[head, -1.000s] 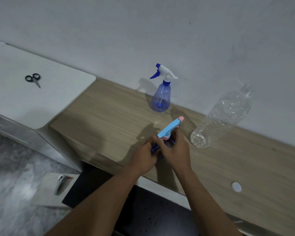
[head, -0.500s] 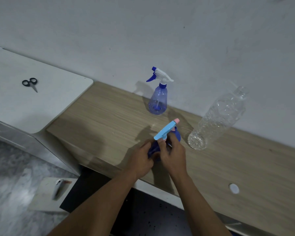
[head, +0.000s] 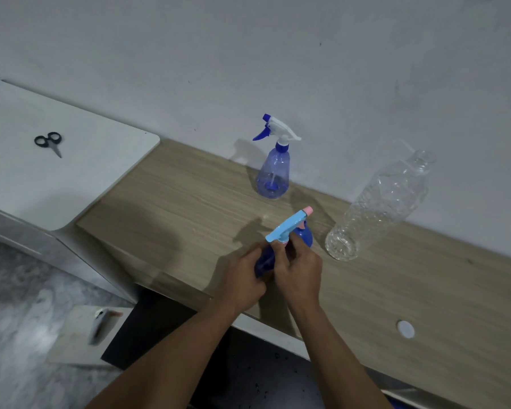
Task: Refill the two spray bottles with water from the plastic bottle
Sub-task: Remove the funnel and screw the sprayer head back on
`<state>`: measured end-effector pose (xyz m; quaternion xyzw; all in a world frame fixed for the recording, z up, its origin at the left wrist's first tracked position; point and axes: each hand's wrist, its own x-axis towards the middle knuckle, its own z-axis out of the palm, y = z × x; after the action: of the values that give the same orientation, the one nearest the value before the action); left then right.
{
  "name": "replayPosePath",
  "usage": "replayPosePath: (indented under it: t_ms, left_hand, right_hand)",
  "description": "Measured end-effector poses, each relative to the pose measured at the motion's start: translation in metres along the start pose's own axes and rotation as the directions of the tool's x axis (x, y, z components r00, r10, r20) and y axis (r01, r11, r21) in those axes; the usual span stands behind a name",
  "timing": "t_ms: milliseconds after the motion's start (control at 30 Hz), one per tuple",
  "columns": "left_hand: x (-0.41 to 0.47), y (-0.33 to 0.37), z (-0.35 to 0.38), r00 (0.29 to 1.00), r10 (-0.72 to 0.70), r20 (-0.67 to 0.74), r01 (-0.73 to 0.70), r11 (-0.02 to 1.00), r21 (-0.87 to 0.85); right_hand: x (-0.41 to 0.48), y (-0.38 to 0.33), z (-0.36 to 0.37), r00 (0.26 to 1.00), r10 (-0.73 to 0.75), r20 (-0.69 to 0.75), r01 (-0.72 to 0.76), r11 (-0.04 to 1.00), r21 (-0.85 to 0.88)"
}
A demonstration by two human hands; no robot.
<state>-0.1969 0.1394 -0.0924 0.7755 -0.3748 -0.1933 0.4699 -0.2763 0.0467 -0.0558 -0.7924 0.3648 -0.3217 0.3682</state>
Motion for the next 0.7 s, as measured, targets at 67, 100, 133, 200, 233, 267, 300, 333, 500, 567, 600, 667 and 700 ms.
replayPosePath:
  t_ms: [67,100,133,200,233,267,300,333,500,567,600,667,700]
  left_hand:
    - [-0.002,-0.001,0.007,0.998,0.025,-0.065,-0.023,0.999,0.025]
    - [-0.002,-0.002,0.009,0.996,0.031,-0.086,-0.029,0.999,0.032]
    - [-0.002,-0.001,0.011,0.993,0.036,-0.110,-0.033,0.999,0.033]
    - [-0.004,0.003,0.015,0.985,0.019,-0.172,-0.015,1.000,0.021]
    - [-0.005,0.005,0.017,0.982,-0.008,-0.188,0.013,1.000,0.026]
    - [-0.007,0.006,0.018,0.983,-0.031,-0.182,0.040,0.998,0.044]
    - [-0.008,0.008,0.018,0.986,-0.050,-0.157,0.060,0.997,0.058]
    - [-0.009,0.008,0.018,0.991,-0.064,-0.116,0.072,0.996,0.060]
    - [-0.011,0.010,0.006,0.996,-0.050,0.068,0.042,0.993,0.111]
    - [-0.016,0.006,-0.005,0.997,-0.044,0.056,0.035,0.987,0.157]
    - [-0.018,0.002,-0.013,0.997,-0.058,0.046,0.048,0.977,0.208]
    - [-0.017,-0.005,-0.035,0.998,-0.066,0.005,0.062,0.949,0.311]
    - [-0.014,-0.009,-0.049,0.998,-0.061,-0.012,0.061,0.929,0.366]
  right_hand:
    - [-0.003,-0.003,0.004,0.998,0.029,-0.047,-0.029,1.000,0.008]
    - [-0.004,-0.005,0.005,0.997,0.045,-0.068,-0.044,0.999,0.022]
    - [-0.005,-0.006,0.006,0.994,0.065,-0.085,-0.062,0.997,0.037]
    - [-0.005,-0.007,0.007,0.990,0.104,-0.097,-0.098,0.993,0.068]
    - [-0.005,-0.008,0.006,0.988,0.125,-0.093,-0.117,0.990,0.084]
    - [-0.004,-0.009,0.005,0.985,0.155,-0.079,-0.147,0.983,0.106]
    - [-0.005,-0.011,0.004,0.979,0.196,-0.059,-0.186,0.973,0.139]
    - [-0.005,-0.012,0.002,0.971,0.237,-0.037,-0.228,0.958,0.174]
    - [0.008,-0.012,-0.005,0.980,0.198,0.017,-0.195,0.941,0.279]
    - [0.015,-0.013,-0.008,0.984,0.174,0.027,-0.176,0.962,0.207]
    - [0.016,-0.014,-0.010,0.985,0.169,0.025,-0.171,0.968,0.182]
    - [0.015,-0.016,-0.012,0.988,0.153,0.025,-0.155,0.975,0.158]
    - [0.014,-0.016,-0.013,0.989,0.144,0.030,-0.147,0.977,0.152]
